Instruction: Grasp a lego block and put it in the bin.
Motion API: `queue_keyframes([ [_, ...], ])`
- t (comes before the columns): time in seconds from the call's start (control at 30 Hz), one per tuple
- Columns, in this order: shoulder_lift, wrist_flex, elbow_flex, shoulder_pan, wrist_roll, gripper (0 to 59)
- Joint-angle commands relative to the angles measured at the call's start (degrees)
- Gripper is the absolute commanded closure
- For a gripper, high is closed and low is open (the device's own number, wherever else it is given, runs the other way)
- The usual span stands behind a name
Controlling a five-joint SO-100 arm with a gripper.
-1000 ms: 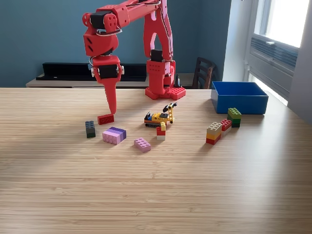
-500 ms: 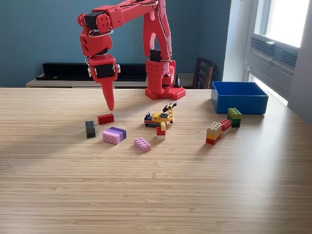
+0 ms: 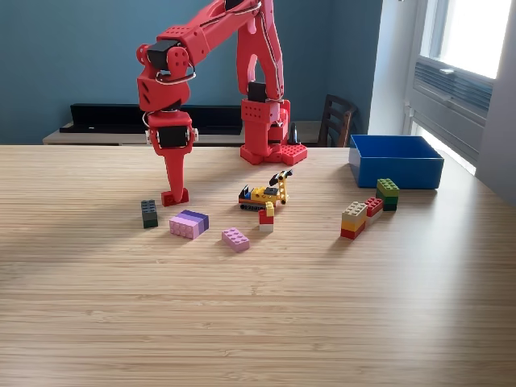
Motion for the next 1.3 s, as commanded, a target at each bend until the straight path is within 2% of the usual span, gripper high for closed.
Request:
queue_keyframes([
  [0.03,1.32,-5.01,3.52,0.26,1.05,39.1],
  [0.1,1.32,-7.03,4.83,0.18,2.55,40.4],
  [0.2,1.32,-8.96,6.06,-0.09,5.1,45.5],
  [0.33,1.23,-11.16,6.86,-0.7,9.84,57.6],
  [0.63,1.32,-10.2,5.8,-3.25,21.01,58.5],
  [0.7,1.49,-7.03,3.25,-4.22,24.52,58.5],
  [0.93,1.85,10.11,-11.6,-10.28,38.94,58.5],
  [1.13,1.93,26.63,-28.56,-18.81,51.42,58.5],
  [1.3,2.02,36.39,-40.87,-25.84,58.1,58.5],
])
